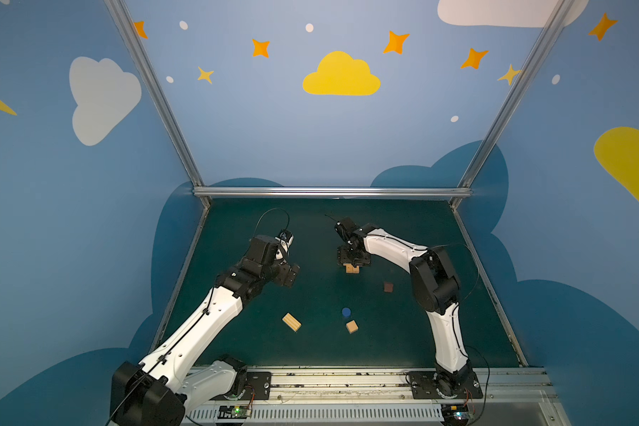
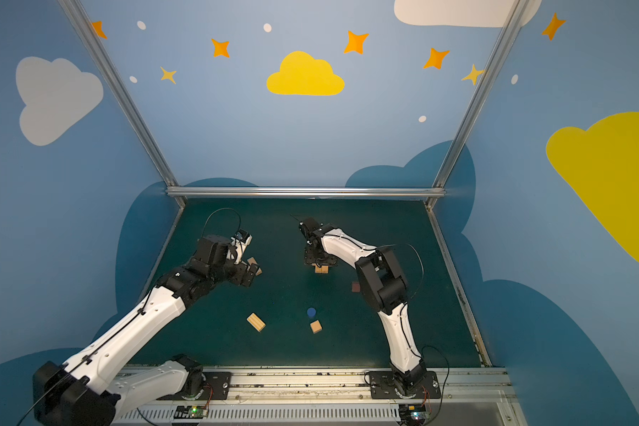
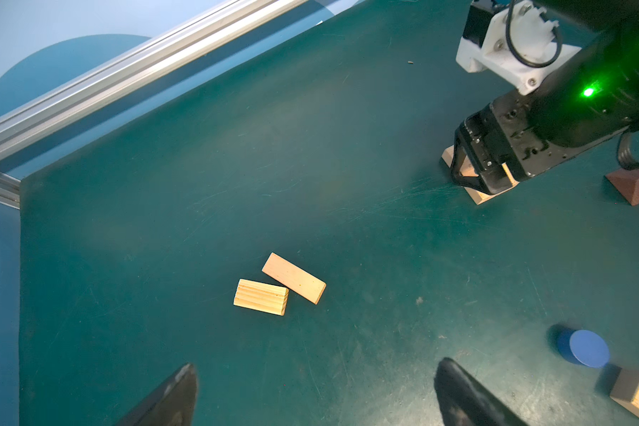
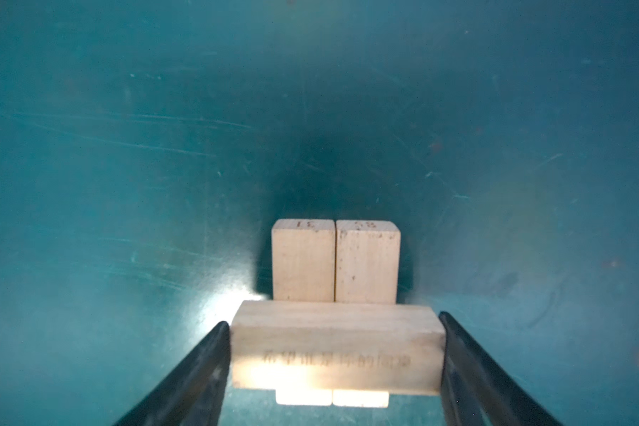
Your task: Build the wood block tower
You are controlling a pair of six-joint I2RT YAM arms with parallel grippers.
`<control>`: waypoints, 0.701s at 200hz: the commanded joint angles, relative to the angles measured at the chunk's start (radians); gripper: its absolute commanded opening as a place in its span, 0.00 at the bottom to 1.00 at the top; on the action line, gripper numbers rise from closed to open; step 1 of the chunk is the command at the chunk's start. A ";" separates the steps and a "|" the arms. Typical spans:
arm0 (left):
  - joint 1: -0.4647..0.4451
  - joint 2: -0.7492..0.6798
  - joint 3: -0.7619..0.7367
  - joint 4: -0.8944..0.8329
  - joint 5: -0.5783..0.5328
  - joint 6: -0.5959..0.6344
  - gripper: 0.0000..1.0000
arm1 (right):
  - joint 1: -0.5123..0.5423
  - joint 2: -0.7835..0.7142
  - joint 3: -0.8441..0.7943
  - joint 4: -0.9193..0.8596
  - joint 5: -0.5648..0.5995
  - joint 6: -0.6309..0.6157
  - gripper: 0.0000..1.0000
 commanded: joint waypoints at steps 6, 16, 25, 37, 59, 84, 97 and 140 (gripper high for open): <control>0.003 -0.015 -0.005 0.000 -0.009 0.007 1.00 | 0.005 -0.050 -0.007 -0.020 0.000 0.000 0.80; 0.004 -0.015 -0.005 0.000 -0.008 0.007 1.00 | 0.005 -0.050 -0.007 -0.021 0.000 -0.002 0.80; 0.004 -0.015 -0.005 0.001 -0.008 0.007 1.00 | 0.005 -0.051 -0.005 -0.021 0.001 -0.003 0.80; 0.003 -0.015 -0.005 0.001 -0.008 0.007 1.00 | 0.006 -0.050 -0.004 -0.023 0.000 -0.005 0.80; 0.004 -0.015 -0.005 0.000 -0.008 0.007 1.00 | 0.006 -0.047 0.001 -0.028 0.000 -0.005 0.81; 0.004 -0.015 -0.005 0.001 -0.008 0.007 1.00 | 0.006 -0.046 0.005 -0.033 0.001 -0.004 0.82; 0.003 -0.015 -0.005 0.001 -0.010 0.007 1.00 | 0.008 -0.048 0.006 -0.035 0.003 -0.005 0.82; 0.010 -0.048 -0.024 0.043 -0.066 0.010 1.00 | 0.014 -0.092 0.028 -0.068 0.040 -0.021 0.84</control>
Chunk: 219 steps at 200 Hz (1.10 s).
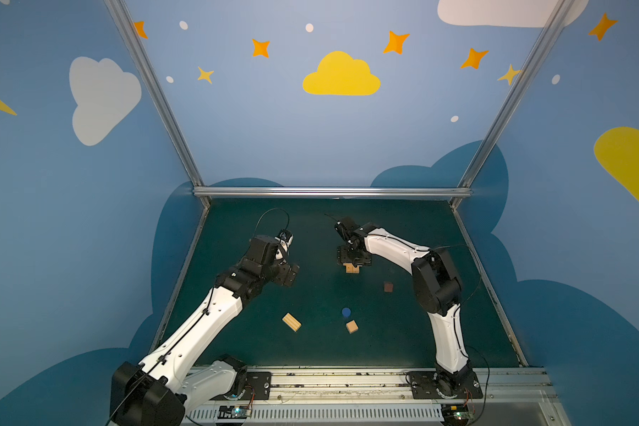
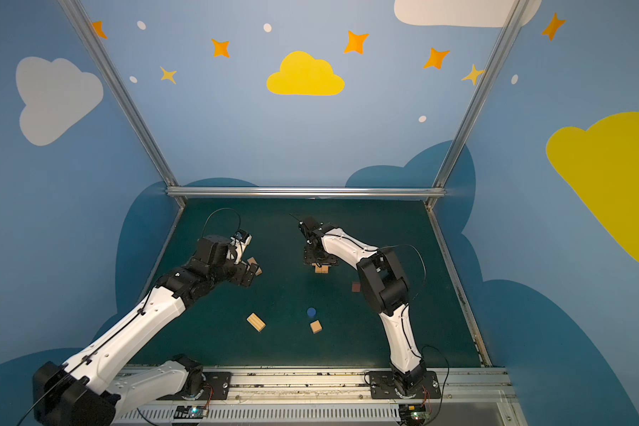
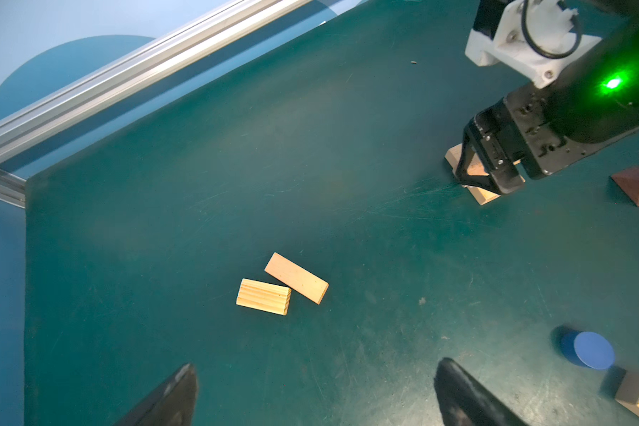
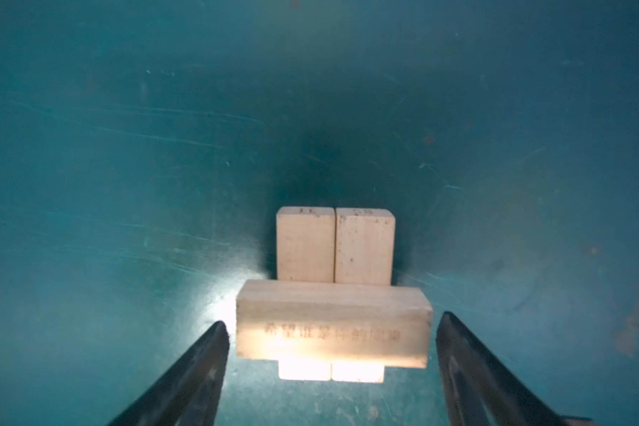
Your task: Build the wood block tower
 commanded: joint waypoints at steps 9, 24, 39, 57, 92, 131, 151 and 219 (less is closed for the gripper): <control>0.014 -0.046 -0.030 0.056 -0.054 0.008 1.00 | 0.012 -0.093 0.022 -0.037 0.034 -0.020 0.84; 0.037 -0.049 -0.031 0.077 -0.068 -0.014 1.00 | 0.014 -0.125 0.024 -0.045 0.030 -0.030 0.84; 0.067 -0.048 -0.024 0.085 -0.089 -0.048 1.00 | 0.019 -0.164 0.018 -0.046 0.025 -0.045 0.84; 0.101 -0.040 -0.027 0.104 -0.096 -0.084 1.00 | 0.023 -0.219 -0.008 -0.034 0.020 -0.061 0.84; 0.152 0.055 0.027 0.070 -0.078 -0.231 0.98 | 0.024 -0.340 -0.094 0.016 0.001 -0.110 0.84; 0.151 0.232 0.139 -0.014 -0.001 -0.494 0.86 | 0.025 -0.436 -0.167 0.057 -0.052 -0.196 0.82; 0.151 0.349 0.222 -0.108 0.055 -0.581 0.80 | 0.027 -0.466 -0.198 0.057 -0.063 -0.216 0.81; 0.151 0.532 0.272 -0.091 0.119 -0.716 0.53 | 0.031 -0.518 -0.289 0.080 -0.100 -0.238 0.81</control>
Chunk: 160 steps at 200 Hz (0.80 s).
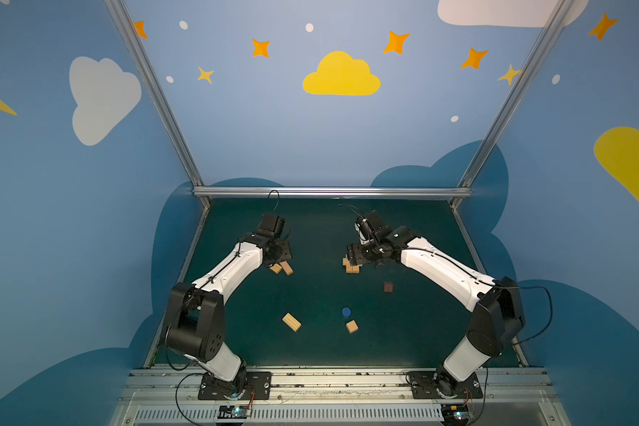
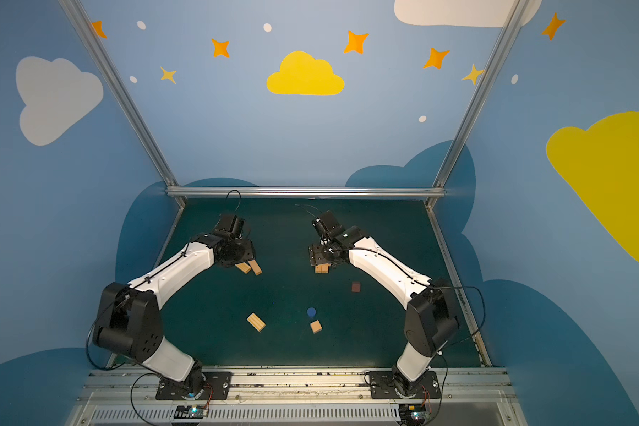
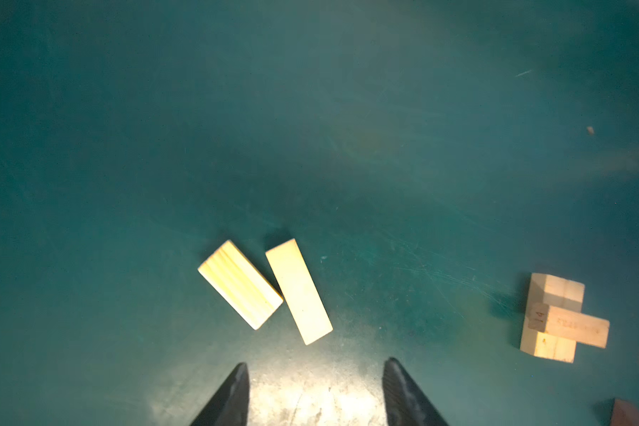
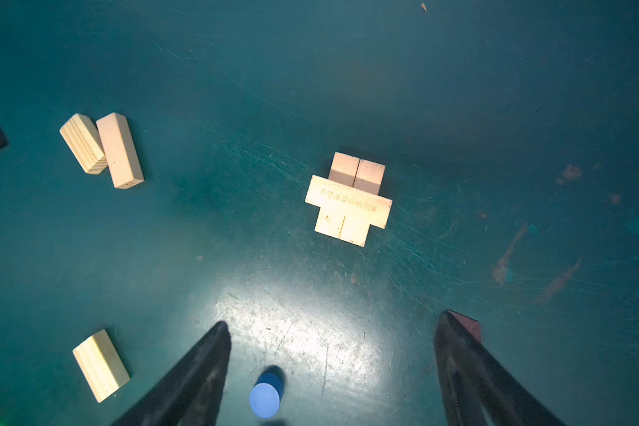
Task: Build the wood block tower
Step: 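Lower the left gripper onto the pale plank while the right gripper hovers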
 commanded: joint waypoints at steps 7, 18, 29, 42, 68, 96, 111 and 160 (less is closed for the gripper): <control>0.000 0.030 0.009 -0.011 0.035 -0.085 0.53 | 0.008 -0.044 -0.025 0.016 -0.023 -0.017 0.81; -0.006 0.044 -0.002 -0.004 0.026 -0.099 0.54 | 0.010 -0.048 -0.027 0.010 -0.023 -0.016 0.80; -0.009 0.061 -0.010 0.003 0.024 -0.110 0.54 | 0.012 -0.058 -0.036 0.010 -0.021 -0.017 0.80; -0.014 0.093 -0.005 0.003 0.028 -0.116 0.54 | 0.014 -0.077 -0.059 0.023 -0.021 -0.015 0.80; -0.035 0.150 0.016 0.000 0.031 -0.114 0.54 | 0.014 -0.094 -0.092 0.052 -0.027 -0.016 0.80; -0.045 0.200 0.026 0.011 0.022 -0.114 0.53 | 0.019 -0.097 -0.067 0.002 -0.003 -0.028 0.80; -0.050 0.220 0.033 0.009 0.014 -0.113 0.54 | 0.019 -0.126 -0.104 0.026 0.002 -0.016 0.80; -0.058 0.248 0.005 0.040 0.010 -0.109 0.53 | 0.021 -0.147 -0.150 0.029 0.003 0.006 0.80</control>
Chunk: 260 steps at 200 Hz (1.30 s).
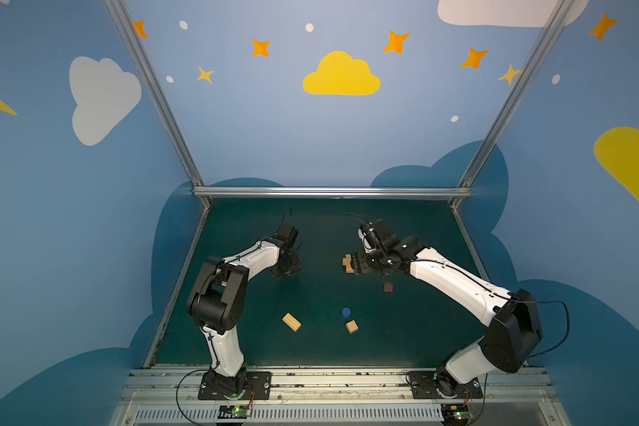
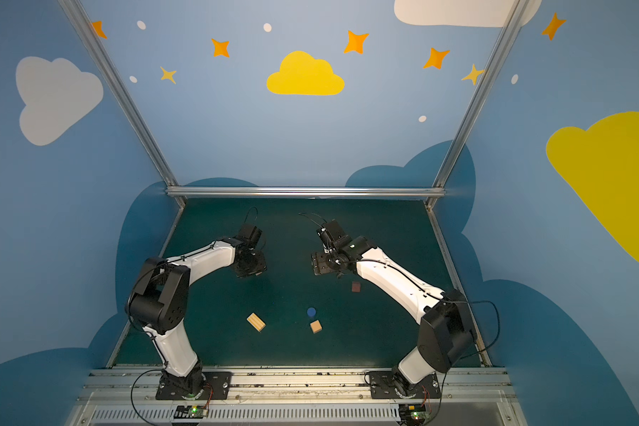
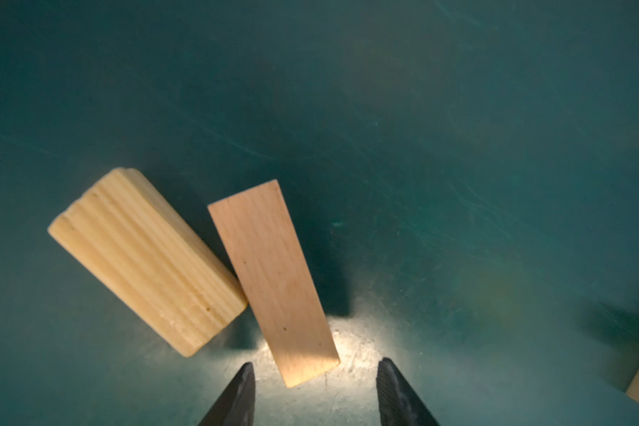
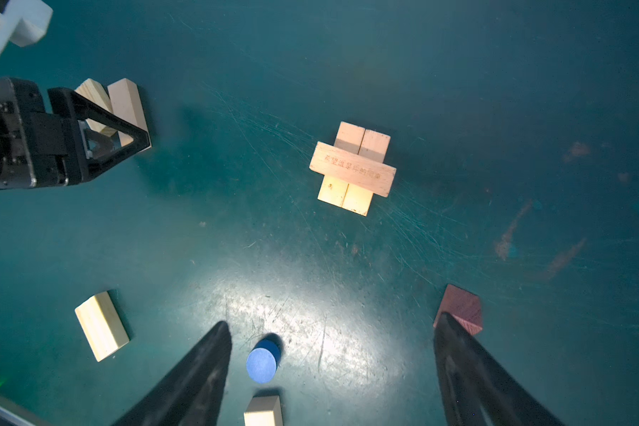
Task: Build the wood block tower
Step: 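Lower the left gripper onto the pale plank while the right gripper hovers, then lift the pale plank with the left gripper while the right gripper draws back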
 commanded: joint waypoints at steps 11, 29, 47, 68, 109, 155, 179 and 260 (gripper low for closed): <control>-0.008 0.036 0.011 0.004 -0.012 0.009 0.53 | 0.005 -0.024 -0.017 -0.002 0.012 0.017 0.80; -0.016 0.053 0.026 -0.004 -0.025 0.027 0.53 | 0.009 -0.026 -0.023 -0.001 0.013 0.024 0.80; -0.022 0.069 0.045 -0.021 -0.044 0.037 0.53 | 0.012 -0.031 -0.031 0.004 0.011 0.028 0.80; -0.024 0.075 0.052 -0.024 -0.061 0.047 0.51 | 0.013 -0.032 -0.041 0.007 0.016 0.030 0.80; -0.024 0.097 0.072 -0.040 -0.079 0.066 0.45 | 0.015 -0.038 -0.042 -0.004 0.022 0.023 0.80; -0.024 0.118 0.078 -0.045 -0.099 0.079 0.43 | 0.017 -0.045 -0.044 -0.005 0.028 0.025 0.80; -0.025 0.122 0.075 -0.049 -0.104 0.085 0.42 | 0.017 -0.045 -0.042 -0.008 0.025 0.028 0.80; -0.036 0.089 0.037 -0.036 -0.078 0.087 0.36 | 0.023 -0.054 -0.006 -0.047 0.032 0.014 0.80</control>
